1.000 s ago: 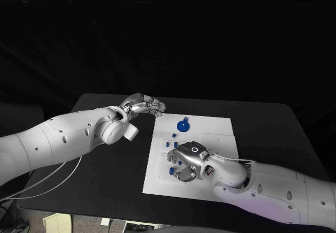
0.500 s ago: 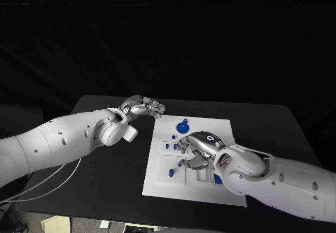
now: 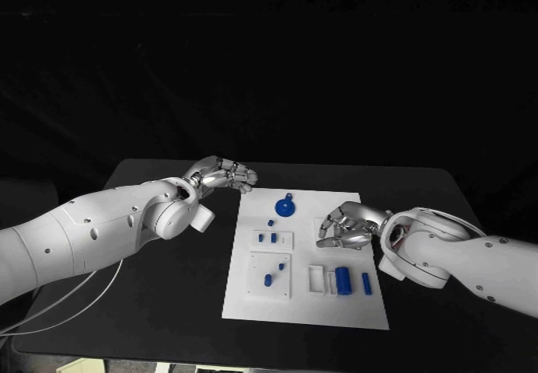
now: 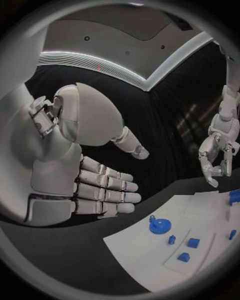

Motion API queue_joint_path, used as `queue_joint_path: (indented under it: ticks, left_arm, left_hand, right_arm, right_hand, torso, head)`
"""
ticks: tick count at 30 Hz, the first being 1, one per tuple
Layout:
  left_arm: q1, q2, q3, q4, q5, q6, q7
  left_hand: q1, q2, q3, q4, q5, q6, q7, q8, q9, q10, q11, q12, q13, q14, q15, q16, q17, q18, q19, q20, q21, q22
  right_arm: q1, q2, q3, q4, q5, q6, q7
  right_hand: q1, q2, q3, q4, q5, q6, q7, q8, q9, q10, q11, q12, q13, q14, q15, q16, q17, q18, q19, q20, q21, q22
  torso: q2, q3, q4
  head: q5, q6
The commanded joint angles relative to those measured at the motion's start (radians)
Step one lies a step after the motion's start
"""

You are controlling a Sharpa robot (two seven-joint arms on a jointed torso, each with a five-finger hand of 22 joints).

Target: Assemble the parts on the task board

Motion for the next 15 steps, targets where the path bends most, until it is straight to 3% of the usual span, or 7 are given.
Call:
queue_joint_path:
  ticks: [1,4,6,9,11,15]
  left_arm:
    - [0.001,0.003,-0.003,-0.001,0.005,0.011,0.01]
    - [0.0,0.001,-0.008,-0.001,0.005,0.011,0.011]
    - [0.0,0.002,-0.01,-0.003,0.005,0.012,0.011]
    - [-0.001,0.003,-0.012,-0.004,0.006,0.012,0.011]
    - [-0.003,0.006,-0.013,-0.006,0.006,0.013,0.012]
    - [-0.005,0.007,-0.014,-0.005,0.006,0.016,0.012]
  left_hand:
    - [-0.009,-0.001,0.003,0.005,0.002,-0.008,0.0,0.007,-0.001,0.003,0.005,0.006,-0.001,0.007,-0.001,-0.007,0.002,0.019,0.005,-0.001,-0.004,0.001]
    - [-0.01,-0.001,0.003,0.005,0.002,-0.008,0.0,0.007,-0.001,0.003,0.005,0.006,-0.001,0.007,-0.001,-0.007,0.002,0.019,0.005,-0.001,-0.004,0.001]
    - [-0.01,-0.001,0.003,0.005,0.002,-0.008,0.0,0.007,-0.001,0.003,0.005,0.006,-0.002,0.007,-0.001,-0.007,0.002,0.019,0.005,-0.001,-0.004,0.001]
    - [-0.01,-0.001,0.003,0.005,0.002,-0.008,0.0,0.007,-0.001,0.003,0.005,0.006,-0.002,0.007,-0.001,-0.007,0.002,0.019,0.005,-0.001,-0.004,0.001]
    - [-0.01,-0.001,0.003,0.005,0.002,-0.008,0.0,0.007,-0.001,0.003,0.005,0.006,-0.002,0.007,-0.001,-0.007,0.003,0.019,0.005,-0.001,-0.004,0.002]
    - [-0.01,0.0,0.003,0.005,0.002,-0.008,0.0,0.007,-0.002,0.004,0.005,0.006,-0.002,0.008,-0.001,-0.007,0.003,0.019,0.005,-0.001,-0.004,0.002]
  right_arm:
    - [0.001,-0.022,-0.002,-0.003,0.148,0.246,-0.108]
    - [0.001,-0.042,-0.01,0.0,0.19,0.3,-0.157]
    - [0.001,-0.051,-0.016,0.005,0.21,0.309,-0.184]
    - [0.001,-0.059,-0.021,0.01,0.219,0.325,-0.22]
    - [0.001,-0.067,-0.031,0.015,0.225,0.326,-0.235]
    - [0.001,-0.074,-0.044,0.029,0.195,0.306,-0.259]
  right_hand:
    - [-0.048,0.031,-0.01,0.039,0.003,0.004,0.004,0.002,0.009,-0.023,0.0,0.06,0.051,-0.007,-0.005,0.017,0.024,0.052,0.01,-0.007,0.017,0.022]
    - [-0.067,0.065,-0.025,0.041,0.002,-0.001,0.004,-0.001,0.016,-0.032,0.0,0.091,0.077,-0.01,-0.005,0.03,0.043,0.052,0.007,-0.013,0.034,0.023]
    - [-0.08,0.084,-0.029,0.043,0.002,0.001,0.003,-0.001,0.021,-0.038,-0.001,0.105,0.088,-0.011,-0.006,0.035,0.053,0.052,0.004,-0.016,0.045,0.023]
    - [-0.097,0.096,-0.036,0.043,0.002,0.002,0.002,-0.001,0.026,-0.043,-0.001,0.12,0.1,-0.012,-0.006,0.04,0.063,0.052,0.0,-0.017,0.056,0.023]
    - [-0.117,0.106,-0.041,0.048,0.002,0.004,0.002,-0.002,0.029,-0.045,-0.002,0.13,0.108,-0.013,-0.006,0.042,0.069,0.052,-0.003,-0.017,0.064,0.022]
    - [-0.15,0.093,-0.051,0.052,0.002,0.008,0.001,-0.002,0.033,-0.047,-0.003,0.141,0.117,-0.012,-0.007,0.044,0.078,0.052,-0.008,-0.017,0.076,0.022]
  torso:
    - [-0.005,0.0023,-0.0031]
    - [-0.007,0.0029,-0.005]
    - [-0.008,0.0039,-0.0068]
    - [-0.009,0.0052,-0.0083]
    - [-0.011,0.006,-0.0101]
    - [-0.014,0.0081,-0.0125]
  head:
    - [-0.016,-0.001]
    - [-0.028,-0.005]
    - [-0.03,-0.008]
    - [-0.034,-0.008]
    - [-0.037,-0.009]
    - [-0.036,-0.012]
